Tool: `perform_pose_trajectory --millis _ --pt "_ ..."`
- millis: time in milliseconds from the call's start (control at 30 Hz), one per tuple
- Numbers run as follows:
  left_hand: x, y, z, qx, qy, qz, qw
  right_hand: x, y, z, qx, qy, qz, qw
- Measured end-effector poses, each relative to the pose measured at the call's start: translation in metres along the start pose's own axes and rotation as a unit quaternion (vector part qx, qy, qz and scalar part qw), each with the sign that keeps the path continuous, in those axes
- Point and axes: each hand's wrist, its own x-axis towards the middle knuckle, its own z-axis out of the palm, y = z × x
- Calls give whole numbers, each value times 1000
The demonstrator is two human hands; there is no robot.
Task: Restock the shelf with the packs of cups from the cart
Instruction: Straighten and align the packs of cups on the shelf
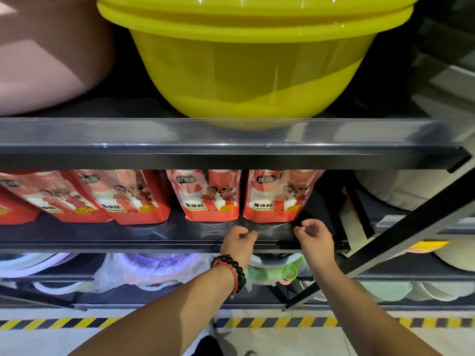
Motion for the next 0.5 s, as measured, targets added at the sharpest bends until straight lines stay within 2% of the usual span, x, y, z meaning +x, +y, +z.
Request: perform_pose_trajectory --millis 233,400,500 --pt "-11 -7 -61 -6 30 72 997 -50 -30 49 -5 -115 -106 988" --pt "-2 -13 -134 -49 99 88 990 -81 -57 129 -26 -181 -168 969" --pt "7 -19 -188 -63 131 83 986 -99 -70 183 -37 -193 -184 963"
